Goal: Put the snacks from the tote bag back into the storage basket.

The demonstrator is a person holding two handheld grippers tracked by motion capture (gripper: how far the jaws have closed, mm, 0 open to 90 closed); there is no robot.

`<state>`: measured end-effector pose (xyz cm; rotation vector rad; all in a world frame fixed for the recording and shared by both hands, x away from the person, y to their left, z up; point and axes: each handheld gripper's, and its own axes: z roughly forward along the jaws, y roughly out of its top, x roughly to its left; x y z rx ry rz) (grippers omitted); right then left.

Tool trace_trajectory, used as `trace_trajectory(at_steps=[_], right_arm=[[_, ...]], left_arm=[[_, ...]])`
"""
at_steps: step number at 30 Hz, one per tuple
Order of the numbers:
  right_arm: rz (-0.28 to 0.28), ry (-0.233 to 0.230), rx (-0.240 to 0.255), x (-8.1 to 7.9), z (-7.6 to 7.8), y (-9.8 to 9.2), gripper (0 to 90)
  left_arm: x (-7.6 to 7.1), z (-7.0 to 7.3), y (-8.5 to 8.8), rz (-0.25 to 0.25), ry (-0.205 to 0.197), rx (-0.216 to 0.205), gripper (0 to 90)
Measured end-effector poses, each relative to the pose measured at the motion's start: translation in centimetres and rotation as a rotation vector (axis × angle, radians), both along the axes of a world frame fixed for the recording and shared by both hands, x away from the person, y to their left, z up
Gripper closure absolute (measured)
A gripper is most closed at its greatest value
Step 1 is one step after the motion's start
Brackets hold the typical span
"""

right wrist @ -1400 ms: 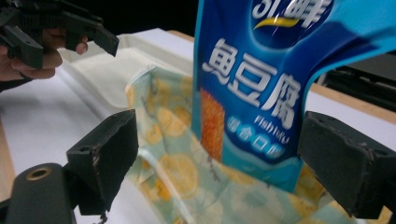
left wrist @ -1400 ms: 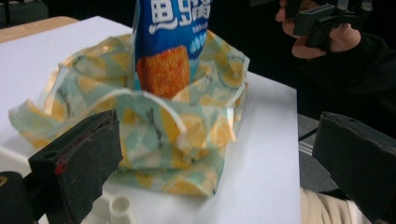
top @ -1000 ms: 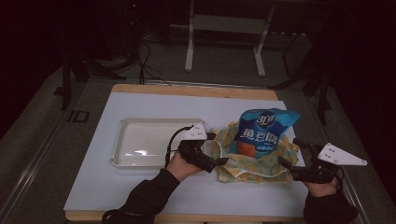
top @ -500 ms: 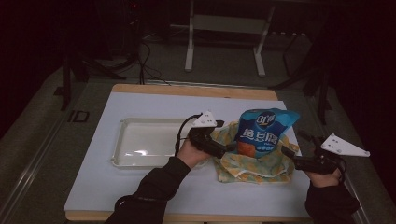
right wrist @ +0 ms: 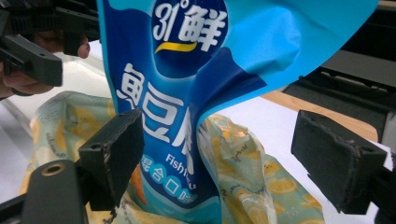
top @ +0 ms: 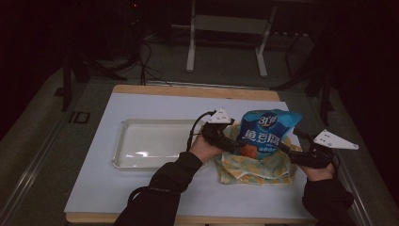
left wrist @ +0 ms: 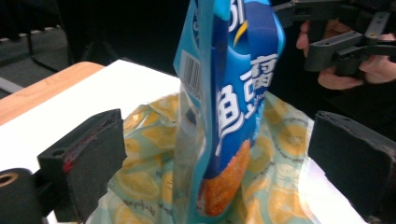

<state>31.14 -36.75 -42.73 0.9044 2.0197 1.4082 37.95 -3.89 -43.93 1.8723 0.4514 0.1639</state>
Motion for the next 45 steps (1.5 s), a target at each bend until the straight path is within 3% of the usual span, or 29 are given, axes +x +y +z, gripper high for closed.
trace_trajectory(at_steps=[8, 12, 17, 24, 26, 27, 33, 35, 39, 41, 45], right_arm=[[-0.014, 0.019, 0.007, 0.8, -0.9, 0.8, 22.6], [-0.009, 0.024, 0.007, 1.1, -1.2, 1.1, 27.2], [-0.01, 0.03, -0.007, 1.4, -1.5, 1.7, 36.7], [-0.021, 0.036, -0.014, 1.8, -1.7, 2.0, 45.4], [-0.023, 0.032, -0.016, 1.8, -1.7, 2.1, 45.4], [-0.033, 0.023, -0.035, 1.8, -1.8, 2.3, 51.4], [-0.03, 0.018, -0.051, 1.8, -1.9, 2.4, 63.2], [-0.025, 0.016, -0.058, 1.8, -1.9, 2.5, 72.7], [-0.019, 0.019, -0.06, 1.7, -2.0, 2.6, 77.9], [-0.011, 0.026, -0.05, 1.8, -2.0, 2.6, 82.0], [-0.002, 0.034, -0.048, 1.8, -1.9, 2.7, 86.1]], left_arm=[[0.7, -0.7, -1.1, 0.026, 0.021, -0.005, 19.5], [0.7, -0.8, -1.7, 0.013, 0.021, 0.003, 29.6], [0.6, -1.1, -2.4, 0.018, 0.03, 0.019, 34.5], [0.6, -1.0, -2.9, 0.036, 0.032, 0.027, 48.9], [0.6, -1.0, -2.9, 0.036, 0.032, 0.027, 49.0], [0.4, -0.9, -3.2, 0.044, 0.02, 0.04, 55.4], [0.2, -0.9, -3.7, 0.05, 0.029, 0.049, 60.7], [0.3, -1.0, -3.7, 0.046, 0.04, 0.036, 62.6], [0.3, -0.9, -3.6, 0.047, 0.032, 0.041, 67.5], [0.3, -0.8, -3.6, 0.059, 0.03, 0.041, 75.0], [0.4, -0.7, -3.5, 0.053, 0.052, 0.043, 80.4]])
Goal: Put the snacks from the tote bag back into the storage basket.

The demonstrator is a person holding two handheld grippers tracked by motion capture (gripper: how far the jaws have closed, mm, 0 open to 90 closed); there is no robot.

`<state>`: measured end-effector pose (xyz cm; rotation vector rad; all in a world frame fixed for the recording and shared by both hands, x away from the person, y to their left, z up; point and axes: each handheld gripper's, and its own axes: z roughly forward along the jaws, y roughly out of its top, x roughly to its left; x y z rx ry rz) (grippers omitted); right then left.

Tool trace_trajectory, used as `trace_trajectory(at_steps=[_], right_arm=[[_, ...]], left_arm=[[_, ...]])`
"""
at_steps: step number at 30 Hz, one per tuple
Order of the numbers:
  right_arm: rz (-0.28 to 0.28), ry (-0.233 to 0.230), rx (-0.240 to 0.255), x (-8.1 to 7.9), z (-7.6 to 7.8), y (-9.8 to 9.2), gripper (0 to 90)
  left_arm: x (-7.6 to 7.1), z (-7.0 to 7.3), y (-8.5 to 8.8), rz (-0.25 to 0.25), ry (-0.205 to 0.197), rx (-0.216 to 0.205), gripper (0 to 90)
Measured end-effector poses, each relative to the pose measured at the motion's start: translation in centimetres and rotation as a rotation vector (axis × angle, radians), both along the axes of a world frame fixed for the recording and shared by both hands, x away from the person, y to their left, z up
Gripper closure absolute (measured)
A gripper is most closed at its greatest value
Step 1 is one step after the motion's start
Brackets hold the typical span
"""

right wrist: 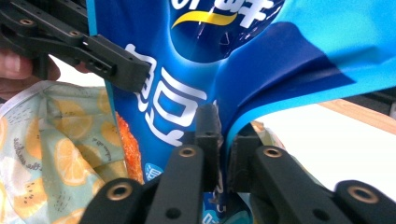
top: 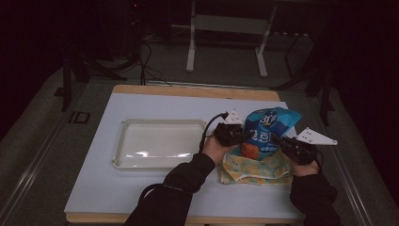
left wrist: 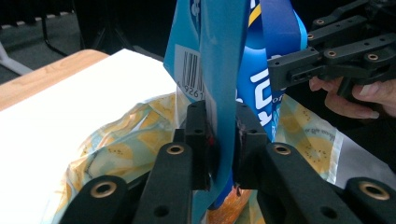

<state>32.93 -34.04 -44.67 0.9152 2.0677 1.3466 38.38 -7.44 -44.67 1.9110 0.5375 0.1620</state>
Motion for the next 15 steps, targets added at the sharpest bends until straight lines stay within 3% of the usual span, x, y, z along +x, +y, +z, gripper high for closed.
trace_trajectory(at_steps=[15], right_arm=[[0.0, 0.002, -0.015, -0.02, 0.35, 0.24, 88.0]], left_arm=[[0.08, 0.46, -0.23, 0.007, 0.013, 0.026, 86.5]])
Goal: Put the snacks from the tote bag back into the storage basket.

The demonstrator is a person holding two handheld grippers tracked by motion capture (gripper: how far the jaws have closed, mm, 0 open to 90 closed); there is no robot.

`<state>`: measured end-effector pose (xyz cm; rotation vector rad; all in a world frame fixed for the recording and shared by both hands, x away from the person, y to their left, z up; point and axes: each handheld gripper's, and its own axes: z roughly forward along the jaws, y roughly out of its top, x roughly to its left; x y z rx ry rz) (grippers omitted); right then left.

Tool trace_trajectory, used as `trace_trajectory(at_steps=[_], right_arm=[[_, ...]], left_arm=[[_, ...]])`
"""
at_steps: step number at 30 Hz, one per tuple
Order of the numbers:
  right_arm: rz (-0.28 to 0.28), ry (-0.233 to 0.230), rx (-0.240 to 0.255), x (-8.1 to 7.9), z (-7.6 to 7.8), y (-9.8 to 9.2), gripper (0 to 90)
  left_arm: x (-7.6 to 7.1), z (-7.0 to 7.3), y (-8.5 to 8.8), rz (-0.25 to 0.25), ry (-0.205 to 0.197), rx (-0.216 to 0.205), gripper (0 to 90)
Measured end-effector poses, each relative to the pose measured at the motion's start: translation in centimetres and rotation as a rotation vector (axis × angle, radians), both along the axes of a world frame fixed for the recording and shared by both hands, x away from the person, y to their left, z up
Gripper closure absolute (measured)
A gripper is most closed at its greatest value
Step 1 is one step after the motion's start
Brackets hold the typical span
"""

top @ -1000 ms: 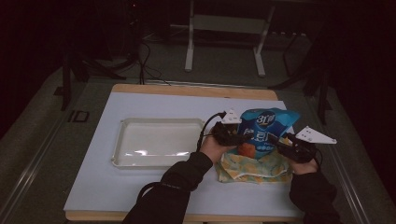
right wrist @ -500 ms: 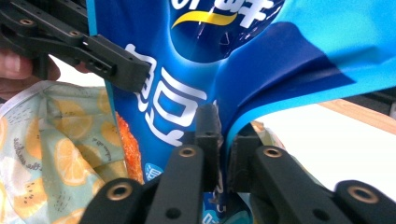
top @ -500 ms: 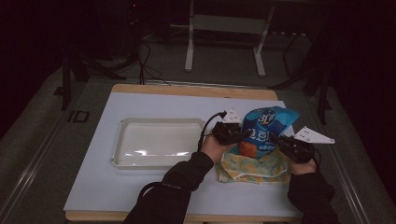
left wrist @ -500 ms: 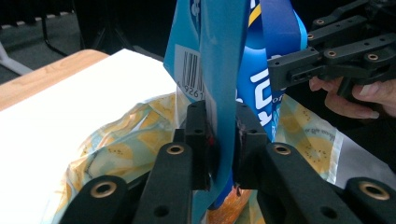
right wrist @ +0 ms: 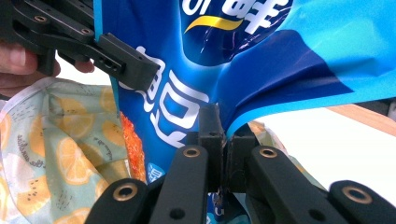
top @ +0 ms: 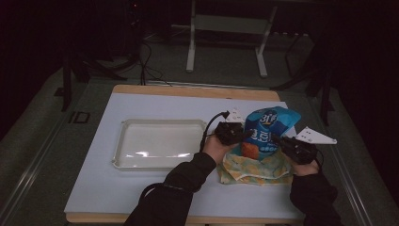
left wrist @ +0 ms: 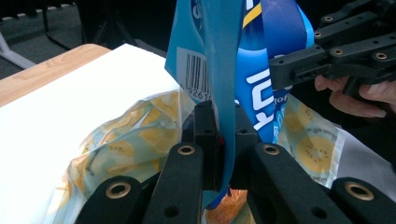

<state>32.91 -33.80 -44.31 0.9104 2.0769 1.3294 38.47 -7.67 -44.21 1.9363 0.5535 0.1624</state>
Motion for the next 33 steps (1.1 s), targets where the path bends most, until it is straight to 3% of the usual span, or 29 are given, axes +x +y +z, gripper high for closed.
trace_trajectory(at_steps=[26, 33], right_arm=[[-0.002, -0.045, 0.006, -0.4, 3.4, 0.0, 88.2], [-0.004, -0.063, 0.009, -0.4, 5.0, 0.1, 88.3]], left_arm=[[-0.2, 3.7, 0.1, -0.011, -0.012, -0.006, 87.7], [0.0, 5.8, 0.1, -0.021, -0.02, -0.006, 87.8]])
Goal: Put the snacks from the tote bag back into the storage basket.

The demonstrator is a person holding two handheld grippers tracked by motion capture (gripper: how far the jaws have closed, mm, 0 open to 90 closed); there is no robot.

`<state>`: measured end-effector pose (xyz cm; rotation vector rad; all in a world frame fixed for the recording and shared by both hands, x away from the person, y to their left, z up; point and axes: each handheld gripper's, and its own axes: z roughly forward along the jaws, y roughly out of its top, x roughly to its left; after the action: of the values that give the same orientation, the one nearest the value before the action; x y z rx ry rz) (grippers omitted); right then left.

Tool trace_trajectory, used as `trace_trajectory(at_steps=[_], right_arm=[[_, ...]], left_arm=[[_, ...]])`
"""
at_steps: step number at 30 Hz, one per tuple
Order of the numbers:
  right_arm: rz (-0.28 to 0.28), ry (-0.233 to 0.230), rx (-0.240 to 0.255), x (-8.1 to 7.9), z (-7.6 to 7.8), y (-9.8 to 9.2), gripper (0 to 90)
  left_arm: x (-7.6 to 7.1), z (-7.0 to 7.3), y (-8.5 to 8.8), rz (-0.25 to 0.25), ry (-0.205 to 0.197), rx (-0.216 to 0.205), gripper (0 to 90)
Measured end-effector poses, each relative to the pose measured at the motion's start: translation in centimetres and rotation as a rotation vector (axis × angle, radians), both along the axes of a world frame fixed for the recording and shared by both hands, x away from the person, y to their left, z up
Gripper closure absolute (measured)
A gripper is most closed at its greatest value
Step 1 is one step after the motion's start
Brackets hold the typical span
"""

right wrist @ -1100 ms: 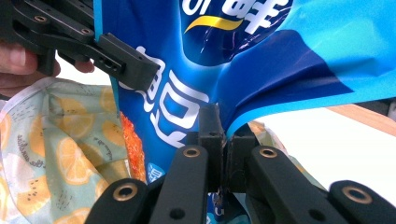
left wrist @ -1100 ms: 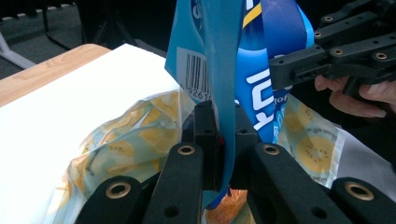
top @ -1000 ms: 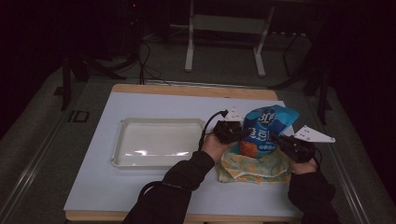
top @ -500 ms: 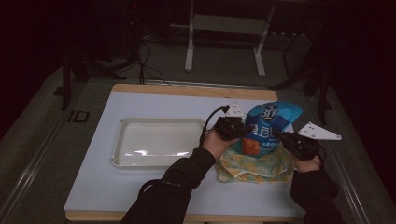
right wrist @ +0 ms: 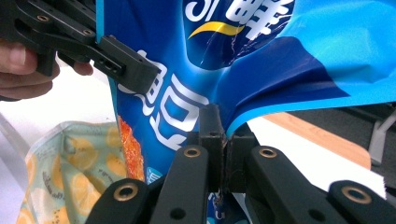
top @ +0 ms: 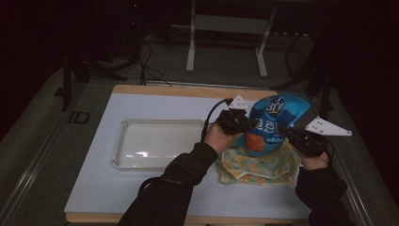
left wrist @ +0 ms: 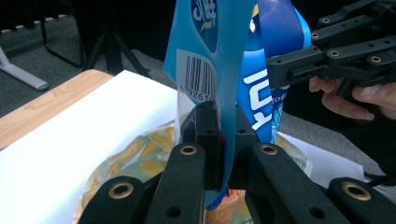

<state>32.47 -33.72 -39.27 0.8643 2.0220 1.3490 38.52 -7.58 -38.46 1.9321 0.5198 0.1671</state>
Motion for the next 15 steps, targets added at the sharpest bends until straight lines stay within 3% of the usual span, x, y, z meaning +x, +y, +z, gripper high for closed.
trace_trajectory(at_steps=[15], right_arm=[[-0.006, -0.045, -0.002, 0.8, 3.3, 0.6, 88.5]], left_arm=[[0.8, 3.3, 0.6, 0.011, -0.043, -0.016, 87.9]])
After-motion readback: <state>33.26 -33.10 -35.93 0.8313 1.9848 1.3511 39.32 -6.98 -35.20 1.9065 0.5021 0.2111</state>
